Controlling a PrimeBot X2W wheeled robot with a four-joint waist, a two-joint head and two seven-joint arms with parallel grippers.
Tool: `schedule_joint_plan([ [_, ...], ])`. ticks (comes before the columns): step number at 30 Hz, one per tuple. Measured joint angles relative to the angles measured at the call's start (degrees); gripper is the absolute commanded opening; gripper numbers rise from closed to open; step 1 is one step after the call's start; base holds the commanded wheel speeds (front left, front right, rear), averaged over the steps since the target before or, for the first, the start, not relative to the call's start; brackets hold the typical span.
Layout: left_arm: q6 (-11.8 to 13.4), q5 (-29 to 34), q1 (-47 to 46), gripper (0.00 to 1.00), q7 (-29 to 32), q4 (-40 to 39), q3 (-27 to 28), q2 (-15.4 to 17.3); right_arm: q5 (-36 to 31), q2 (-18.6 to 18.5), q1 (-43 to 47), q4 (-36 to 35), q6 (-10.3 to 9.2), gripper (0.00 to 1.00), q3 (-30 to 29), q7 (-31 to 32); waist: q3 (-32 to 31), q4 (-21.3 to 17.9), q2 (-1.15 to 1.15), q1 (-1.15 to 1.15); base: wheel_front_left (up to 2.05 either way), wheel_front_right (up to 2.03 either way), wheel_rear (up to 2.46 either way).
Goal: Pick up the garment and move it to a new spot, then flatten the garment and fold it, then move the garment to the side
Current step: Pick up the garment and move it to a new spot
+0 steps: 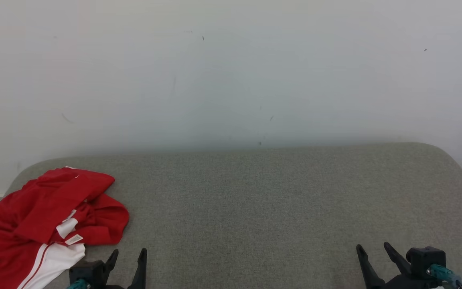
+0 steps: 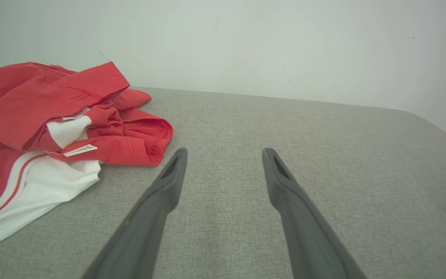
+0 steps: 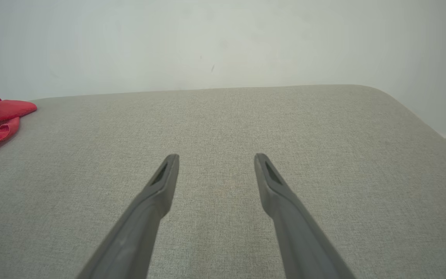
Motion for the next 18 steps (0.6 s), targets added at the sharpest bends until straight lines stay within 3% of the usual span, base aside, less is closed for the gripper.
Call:
schedule_joint_plan([
  [10, 0.02, -0.31, 0.1, 1.0, 0.81, -0.53, 0.16, 0.31, 2.26, -0.38, 3.04, -1.99, 0.82, 1.0, -1.46, 1.01, 0.3, 0.51, 0.0, 0.0, 0.0, 0.0, 0.0],
  [18, 0.22, 0.12, -0.15, 1.0, 1.75, -0.84, 1.64, 0.91, 3.2, 0.23, 3.19, -3.67, 0.74, 1.0, -1.69, 1.33, 0.61, 4.02, 0.0, 0.0, 0.0, 0.0, 0.0],
])
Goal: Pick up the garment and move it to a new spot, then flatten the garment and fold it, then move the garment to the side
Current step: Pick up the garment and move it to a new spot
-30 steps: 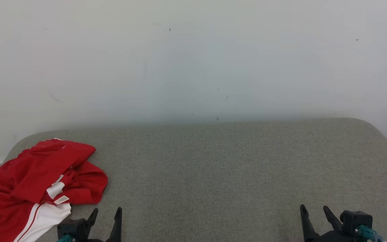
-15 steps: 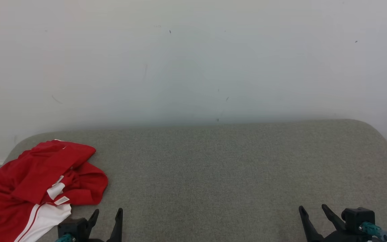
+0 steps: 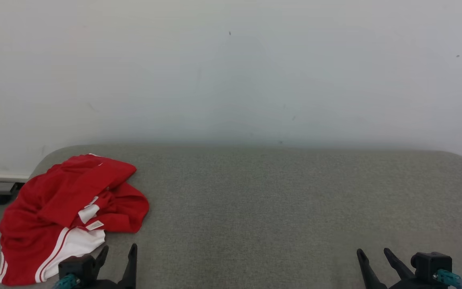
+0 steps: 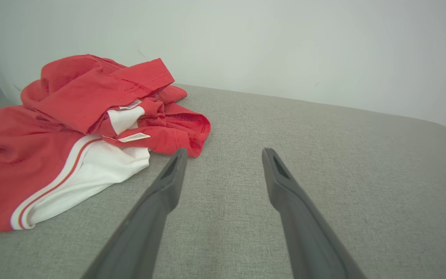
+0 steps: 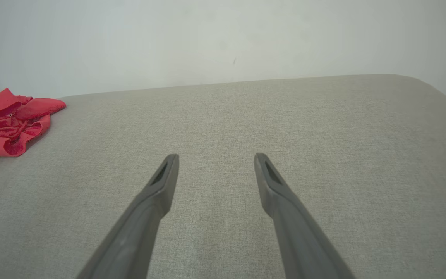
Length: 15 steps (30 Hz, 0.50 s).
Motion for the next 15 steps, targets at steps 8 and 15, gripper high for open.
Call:
schedule_joint_plan([
  [8, 0.26, -0.01, 0.19, 1.0, 0.01, -1.12, 4.03, 1.31, 0.82, 2.1, -2.27, -0.73, 0.78, 1.0, 1.64, 0.58, 0.43, 5.78, 0.0, 0.0, 0.0, 0.0, 0.0],
  [15, 0.3, 0.76, 0.04, 1.0, 1.37, -2.61, 4.03, 2.42, 0.93, 2.94, -3.75, -0.75, 1.26, 1.0, 2.2, 0.63, 1.08, 11.41, 0.0, 0.0, 0.0, 0.0, 0.0],
])
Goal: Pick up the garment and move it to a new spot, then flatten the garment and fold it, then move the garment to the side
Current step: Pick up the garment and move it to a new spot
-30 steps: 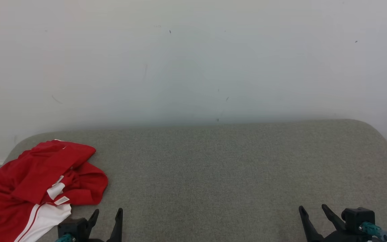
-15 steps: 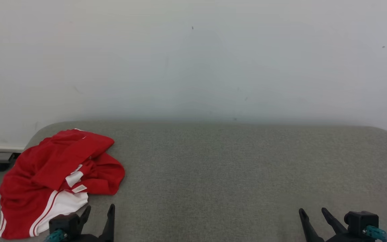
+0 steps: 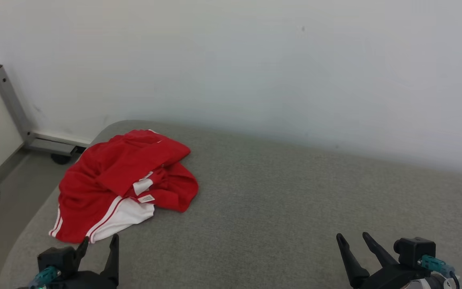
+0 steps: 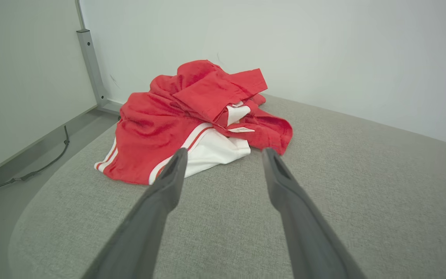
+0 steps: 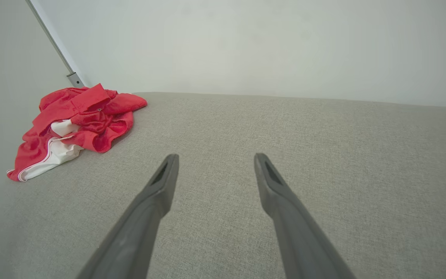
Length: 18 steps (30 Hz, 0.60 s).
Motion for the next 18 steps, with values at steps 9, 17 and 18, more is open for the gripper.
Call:
schedule_joint_plan([
  [9, 0.01, 0.23, -1.35, 1.0, 1.16, -0.37, 1.54, -0.1, 0.37, 0.99, -1.3, -0.38, -0.24, 1.0, 0.35, -0.01, 1.94, 6.5, 0.0, 0.01, 0.0, 0.0, 0.0],
  [17, -0.09, 0.15, -8.06, 1.0, 2.94, 1.33, 0.66, -3.53, 0.48, 0.88, 0.43, -2.54, -0.62, 1.0, -0.3, 0.0, 4.21, 8.94, 0.0, 0.01, 0.0, 0.0, 0.0],
  [18, -0.54, 0.07, -9.03, 1.0, 3.86, 2.12, -0.11, -3.98, 0.47, 0.77, 0.66, -3.12, -0.82, 1.0, -0.35, 0.0, 4.49, 9.15, 0.0, 0.01, 0.0, 0.0, 0.0],
])
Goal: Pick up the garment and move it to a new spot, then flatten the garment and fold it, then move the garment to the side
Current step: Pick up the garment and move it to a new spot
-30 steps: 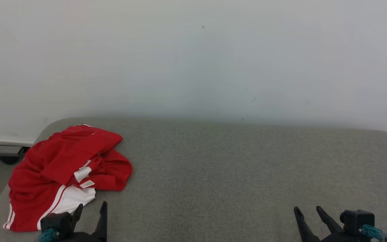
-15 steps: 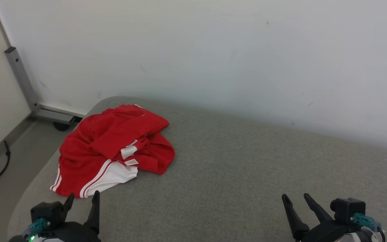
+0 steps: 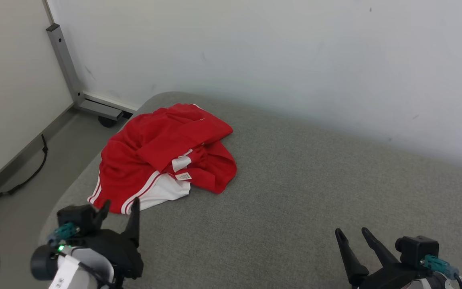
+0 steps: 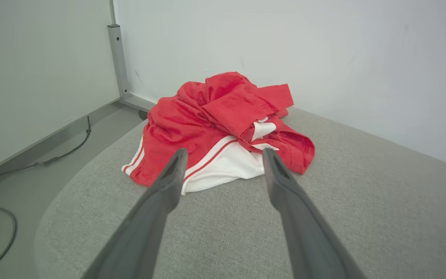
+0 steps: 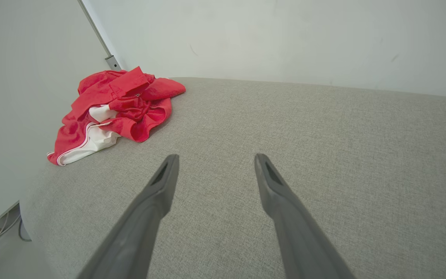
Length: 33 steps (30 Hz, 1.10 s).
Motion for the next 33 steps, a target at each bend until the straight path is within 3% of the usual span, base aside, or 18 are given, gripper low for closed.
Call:
schedule_joint_plan([
  [7, -5.19, 0.42, -5.89, 1.0, 2.68, 3.24, -2.99, 0.91, -1.18, -1.22, 0.74, -6.14, -0.2, 1.0, 2.21, 1.74, 2.58, 0.32, 0.0, 0.0, 0.0, 0.0, 0.0],
  [23, -3.18, 0.56, -22.46, 1.0, 13.83, 14.47, 0.05, 1.32, -5.25, -8.38, 1.57, -22.09, -0.19, 1.0, 3.04, 10.06, 12.85, -6.29, 0.0, 0.0, 0.0, 0.0, 0.0],
  [33, -1.02, 0.82, -28.9, 1.0, 19.14, 19.7, 1.8, 2.41, -5.52, -11.18, -1.34, -27.33, -0.21, 1.0, 0.77, 13.63, 20.02, -11.06, 0.01, 0.01, 0.0, 0.0, 0.0],
])
